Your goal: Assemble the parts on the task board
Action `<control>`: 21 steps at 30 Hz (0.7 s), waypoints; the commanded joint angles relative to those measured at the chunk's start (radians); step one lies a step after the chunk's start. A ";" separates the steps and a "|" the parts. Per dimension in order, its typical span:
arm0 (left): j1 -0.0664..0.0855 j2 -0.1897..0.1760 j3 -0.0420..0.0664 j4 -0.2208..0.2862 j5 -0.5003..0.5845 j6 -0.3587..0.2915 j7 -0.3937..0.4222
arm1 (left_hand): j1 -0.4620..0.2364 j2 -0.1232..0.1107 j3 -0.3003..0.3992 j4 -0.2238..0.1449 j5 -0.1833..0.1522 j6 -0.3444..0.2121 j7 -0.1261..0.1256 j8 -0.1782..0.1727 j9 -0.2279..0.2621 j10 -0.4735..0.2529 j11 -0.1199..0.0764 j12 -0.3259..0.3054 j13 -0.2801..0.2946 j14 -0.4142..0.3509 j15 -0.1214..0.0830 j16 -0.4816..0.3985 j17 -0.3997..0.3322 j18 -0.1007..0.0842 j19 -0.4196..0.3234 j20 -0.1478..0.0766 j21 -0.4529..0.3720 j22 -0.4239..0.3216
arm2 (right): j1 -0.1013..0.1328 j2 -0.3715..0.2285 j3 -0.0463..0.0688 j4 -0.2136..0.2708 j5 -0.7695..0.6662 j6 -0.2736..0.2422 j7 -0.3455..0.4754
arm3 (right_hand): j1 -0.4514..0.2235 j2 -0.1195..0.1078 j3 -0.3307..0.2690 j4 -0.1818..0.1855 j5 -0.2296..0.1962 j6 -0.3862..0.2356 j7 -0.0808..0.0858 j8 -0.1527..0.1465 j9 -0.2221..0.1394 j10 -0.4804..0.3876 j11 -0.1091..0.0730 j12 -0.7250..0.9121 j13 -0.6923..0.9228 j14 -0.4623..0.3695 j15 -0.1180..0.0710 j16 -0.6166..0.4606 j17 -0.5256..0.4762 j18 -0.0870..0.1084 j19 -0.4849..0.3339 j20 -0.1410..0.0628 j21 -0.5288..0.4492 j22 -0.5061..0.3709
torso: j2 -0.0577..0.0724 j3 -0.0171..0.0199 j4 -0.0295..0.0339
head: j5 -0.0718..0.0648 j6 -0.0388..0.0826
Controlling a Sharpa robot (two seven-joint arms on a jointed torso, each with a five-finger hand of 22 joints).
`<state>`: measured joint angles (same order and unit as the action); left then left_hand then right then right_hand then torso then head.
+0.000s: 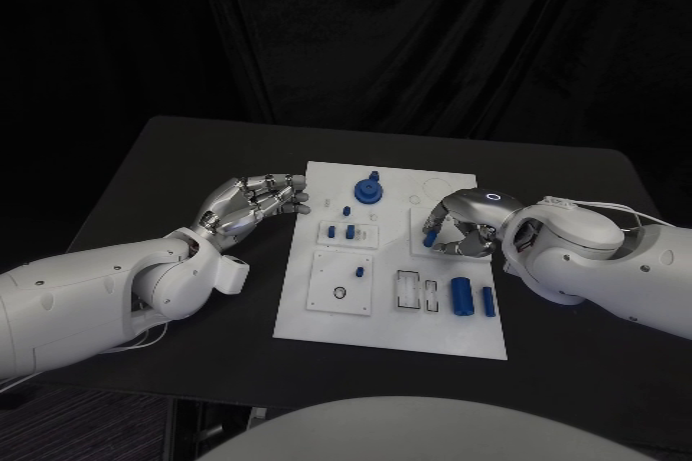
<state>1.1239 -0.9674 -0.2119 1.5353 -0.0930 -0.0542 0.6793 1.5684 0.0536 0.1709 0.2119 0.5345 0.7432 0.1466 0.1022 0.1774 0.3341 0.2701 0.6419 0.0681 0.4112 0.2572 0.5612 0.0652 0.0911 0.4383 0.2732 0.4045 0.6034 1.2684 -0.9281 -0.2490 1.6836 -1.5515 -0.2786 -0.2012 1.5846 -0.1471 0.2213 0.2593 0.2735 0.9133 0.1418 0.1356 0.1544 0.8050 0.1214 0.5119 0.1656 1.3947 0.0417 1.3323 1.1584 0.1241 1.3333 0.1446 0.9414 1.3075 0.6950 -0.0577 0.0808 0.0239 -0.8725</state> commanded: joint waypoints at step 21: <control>-0.004 0.004 0.001 0.000 0.005 0.024 0.113 | -0.002 0.010 0.006 -0.001 0.005 -0.003 0.006 0.006 -0.002 -0.006 0.001 0.006 -0.002 -0.006 0.000 0.001 -0.001 -0.006 -0.003 -0.004 -0.004 0.001 | -0.008 0.022 0.001 -0.021 -0.037 -0.061 0.021 | 0.021 0.007 0.063 -0.007 0.009 0.079 0.002 0.029 0.025 0.138 -0.033 -0.025 -0.030 0.024 -0.030 0.014 0.015 -0.012 0.029 -0.028 0.046 0.117 | 0.000 0.0000 0.0005 | -0.001 0.000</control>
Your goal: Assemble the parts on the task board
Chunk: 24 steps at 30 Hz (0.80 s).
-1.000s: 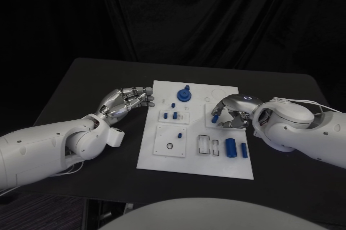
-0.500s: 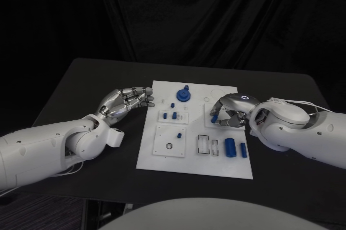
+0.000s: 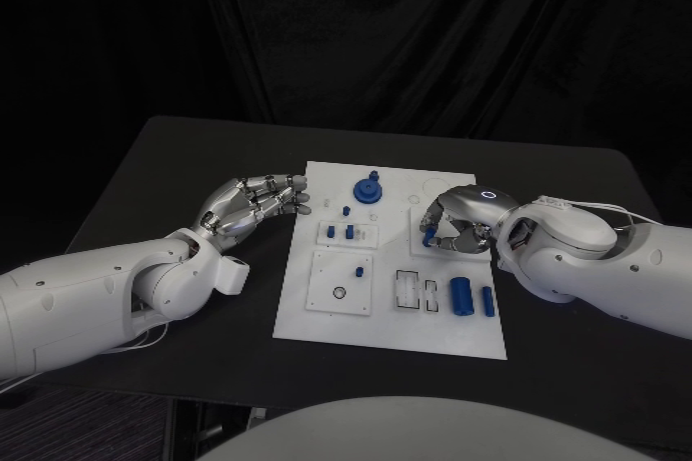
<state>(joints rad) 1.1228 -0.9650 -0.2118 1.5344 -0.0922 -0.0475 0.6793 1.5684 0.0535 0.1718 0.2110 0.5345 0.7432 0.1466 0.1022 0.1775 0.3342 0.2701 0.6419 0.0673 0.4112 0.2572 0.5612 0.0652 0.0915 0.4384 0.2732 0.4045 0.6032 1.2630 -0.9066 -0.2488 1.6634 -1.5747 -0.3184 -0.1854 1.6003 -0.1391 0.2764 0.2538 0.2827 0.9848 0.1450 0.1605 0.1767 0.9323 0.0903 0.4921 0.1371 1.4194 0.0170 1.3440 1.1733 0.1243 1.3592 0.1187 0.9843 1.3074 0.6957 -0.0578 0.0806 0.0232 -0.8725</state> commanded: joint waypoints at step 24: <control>-0.008 -0.001 0.001 -0.001 0.004 0.018 0.101 | -0.002 0.011 0.006 -0.001 0.007 -0.003 0.007 0.007 -0.002 -0.007 0.001 0.006 -0.001 -0.007 0.001 0.002 -0.001 -0.007 -0.003 -0.004 -0.004 0.001 | 0.074 -0.069 0.002 0.115 -0.014 -0.042 -0.024 | -0.010 -0.017 0.068 -0.043 -0.055 0.106 -0.029 0.054 0.082 0.161 -0.034 -0.098 -0.031 0.011 -0.033 -0.008 -0.002 -0.017 0.014 -0.029 0.031 0.122 | -0.003 0.0002 -0.0003 | 0.020 0.000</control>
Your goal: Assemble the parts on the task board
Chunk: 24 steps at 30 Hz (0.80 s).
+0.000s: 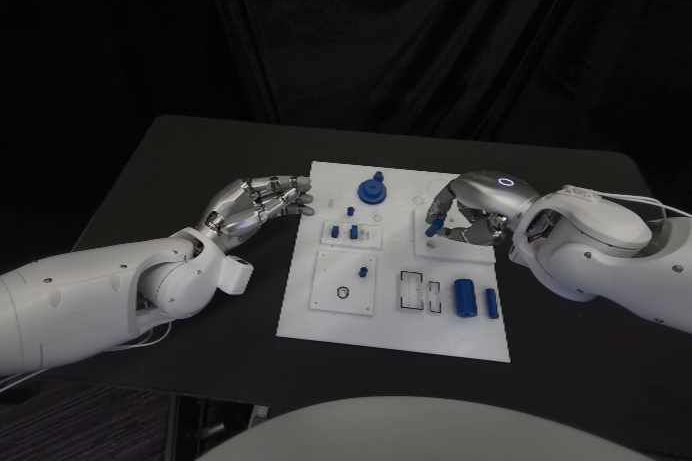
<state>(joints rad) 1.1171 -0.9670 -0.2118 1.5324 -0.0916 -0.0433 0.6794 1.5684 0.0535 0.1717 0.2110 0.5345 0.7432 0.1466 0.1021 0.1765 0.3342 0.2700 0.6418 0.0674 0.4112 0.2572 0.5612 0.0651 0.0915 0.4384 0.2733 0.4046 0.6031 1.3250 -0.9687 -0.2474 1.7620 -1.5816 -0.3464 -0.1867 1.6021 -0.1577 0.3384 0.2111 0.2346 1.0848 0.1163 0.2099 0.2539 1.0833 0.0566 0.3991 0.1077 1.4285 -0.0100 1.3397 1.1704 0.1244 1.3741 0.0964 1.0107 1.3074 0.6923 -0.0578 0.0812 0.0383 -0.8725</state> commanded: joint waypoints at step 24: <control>-0.005 0.001 0.001 0.000 0.004 0.014 0.098 | -0.002 0.014 0.010 -0.003 0.008 -0.003 0.008 0.008 -0.002 -0.008 0.003 0.007 -0.001 -0.009 0.001 0.003 -0.001 -0.008 -0.005 -0.004 -0.005 0.002 | -0.014 0.141 0.000 0.127 -0.203 0.070 0.011 | -0.051 -0.007 0.007 0.004 -0.024 0.017 -0.015 0.018 0.057 0.053 -0.011 -0.047 -0.006 0.044 -0.017 0.043 0.075 -0.038 0.049 -0.016 0.116 0.150 | 0.004 -0.0001 0.0009 | 0.047 0.000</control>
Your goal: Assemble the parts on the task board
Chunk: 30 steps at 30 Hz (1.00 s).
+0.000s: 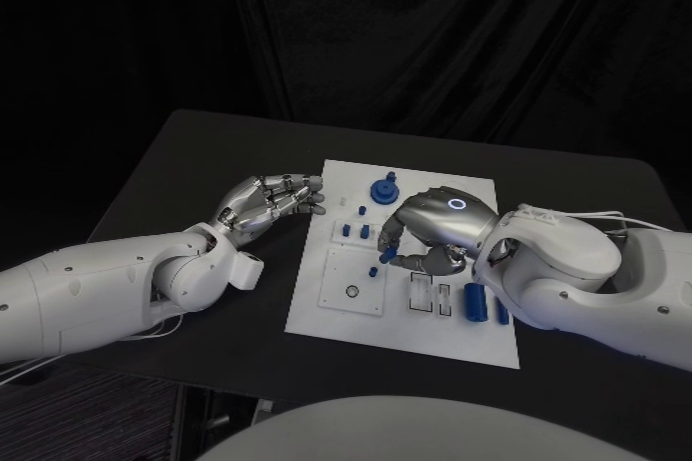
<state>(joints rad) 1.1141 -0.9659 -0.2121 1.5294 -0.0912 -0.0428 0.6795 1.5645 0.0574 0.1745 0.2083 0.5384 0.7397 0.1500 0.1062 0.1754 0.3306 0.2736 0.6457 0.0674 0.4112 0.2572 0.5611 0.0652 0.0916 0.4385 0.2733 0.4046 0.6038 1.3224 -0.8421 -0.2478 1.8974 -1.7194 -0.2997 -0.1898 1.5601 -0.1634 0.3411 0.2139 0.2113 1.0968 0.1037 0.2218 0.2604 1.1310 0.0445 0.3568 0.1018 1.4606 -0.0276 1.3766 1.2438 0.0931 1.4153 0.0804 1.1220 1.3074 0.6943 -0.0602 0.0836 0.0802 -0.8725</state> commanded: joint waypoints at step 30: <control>-0.004 0.011 0.001 -0.005 0.003 0.024 0.092 | 0.002 0.012 0.011 -0.002 0.003 -0.001 0.006 0.004 -0.002 -0.005 0.000 0.004 -0.002 -0.011 0.002 0.004 -0.001 -0.009 -0.006 -0.005 -0.005 0.002 | -0.102 0.168 0.001 -0.126 -0.085 0.049 0.059 | -0.002 0.001 0.013 -0.017 0.013 0.001 0.000 0.002 0.067 0.025 -0.002 -0.018 0.002 0.022 -0.002 0.020 0.023 -0.010 0.017 -0.004 0.027 0.155 | 0.000 0.0025 -0.0041 | 0.012 0.000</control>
<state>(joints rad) 1.1119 -0.9564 -0.2119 1.5234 -0.0910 -0.0361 0.6795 1.5646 0.0574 0.1813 0.2069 0.5384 0.7397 0.1500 0.1061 0.1746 0.3306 0.2735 0.6457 0.0666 0.4075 0.2609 0.5611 0.0652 0.0917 0.4347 0.2696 0.4046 0.6045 1.2243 -0.6753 -0.2476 1.7736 -1.7933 -0.2578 -0.1403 1.5563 -0.1676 0.3522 0.2024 0.2205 1.0913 0.1022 0.2217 0.2610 1.1492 0.0409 0.3415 0.1035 1.4605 -0.0276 1.3946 1.2685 0.0936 1.4261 0.0768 1.1453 1.3073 0.6945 -0.0586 0.0806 0.0912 -0.8725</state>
